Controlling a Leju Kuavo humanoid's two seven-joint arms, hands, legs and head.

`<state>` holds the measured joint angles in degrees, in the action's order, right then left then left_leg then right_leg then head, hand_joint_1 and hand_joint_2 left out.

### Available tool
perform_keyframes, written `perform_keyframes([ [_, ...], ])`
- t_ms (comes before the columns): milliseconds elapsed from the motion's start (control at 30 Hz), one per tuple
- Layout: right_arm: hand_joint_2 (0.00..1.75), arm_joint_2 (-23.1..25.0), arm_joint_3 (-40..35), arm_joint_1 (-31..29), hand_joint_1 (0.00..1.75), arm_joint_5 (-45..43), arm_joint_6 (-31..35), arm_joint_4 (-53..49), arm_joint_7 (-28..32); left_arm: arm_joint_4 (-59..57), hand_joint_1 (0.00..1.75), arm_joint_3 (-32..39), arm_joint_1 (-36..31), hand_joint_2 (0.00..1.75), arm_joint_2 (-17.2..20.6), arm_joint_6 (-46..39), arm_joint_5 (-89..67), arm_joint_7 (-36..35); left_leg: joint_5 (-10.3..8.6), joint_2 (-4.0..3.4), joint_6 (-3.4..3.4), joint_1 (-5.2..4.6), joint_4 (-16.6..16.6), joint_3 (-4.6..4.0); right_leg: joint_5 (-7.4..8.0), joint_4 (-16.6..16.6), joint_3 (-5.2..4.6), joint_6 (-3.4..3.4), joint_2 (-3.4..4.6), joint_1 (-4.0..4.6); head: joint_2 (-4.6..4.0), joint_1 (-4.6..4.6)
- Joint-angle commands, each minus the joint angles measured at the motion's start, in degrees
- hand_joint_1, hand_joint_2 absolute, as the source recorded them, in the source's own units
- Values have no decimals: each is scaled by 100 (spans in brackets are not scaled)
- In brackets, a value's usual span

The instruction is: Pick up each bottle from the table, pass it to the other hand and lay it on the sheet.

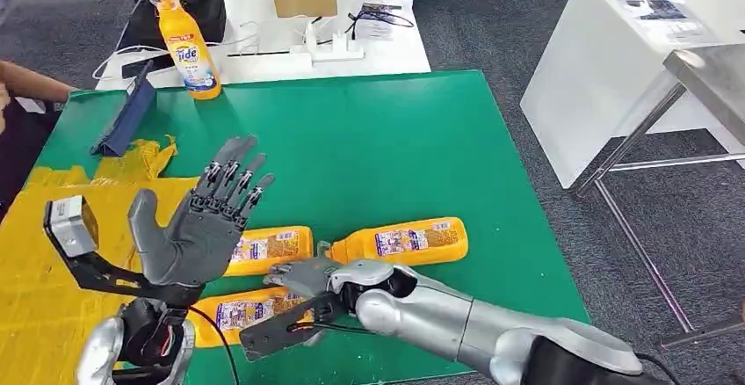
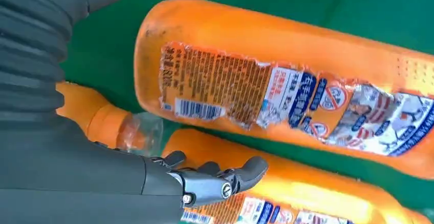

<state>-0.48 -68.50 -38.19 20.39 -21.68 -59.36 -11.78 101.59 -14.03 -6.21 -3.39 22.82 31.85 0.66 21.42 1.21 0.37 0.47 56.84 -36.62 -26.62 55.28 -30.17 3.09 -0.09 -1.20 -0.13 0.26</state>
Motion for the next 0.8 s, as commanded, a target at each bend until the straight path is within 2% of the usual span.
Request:
perform_keyframes([
  [33,175,103,-236,-256,0,-3,-21,536,31,-395,0,-140,-245,0,-13,19,10,-32,2,-4,0,1,3,5,-3,3,7,-12,-4,3,0,0],
  [300,175,211,-250,-286,0,-58,-91,646,17,-419,0,-182,-290,0,-9,45,85,-49,4,-7,-1,3,7,6,-5,6,8,-16,-3,6,0,0],
  [333,175,188,-184,-143,0,-158,63,721,211,-323,0,-228,-308,0,-6,40,139,-93,3,-4,-1,1,6,6,-5,6,7,-14,-4,4,0,0],
  [467,175,174,-300,-87,0,-370,171,694,241,-129,0,-306,-273,0,72,-46,258,-222,3,0,0,3,4,7,-4,1,10,-14,-9,6,0,0],
  [633,175,437,-444,-198,0,-632,52,863,-74,-134,0,-436,-529,0,11,-192,412,-411,6,-10,-1,4,13,1,-6,11,2,-16,0,7,0,0],
  [800,175,539,-874,-340,0,-776,-340,1262,-15,-223,0,-510,-638,0,10,-169,483,-391,3,-5,-1,5,6,5,-4,3,8,-14,-3,7,0,0],
])
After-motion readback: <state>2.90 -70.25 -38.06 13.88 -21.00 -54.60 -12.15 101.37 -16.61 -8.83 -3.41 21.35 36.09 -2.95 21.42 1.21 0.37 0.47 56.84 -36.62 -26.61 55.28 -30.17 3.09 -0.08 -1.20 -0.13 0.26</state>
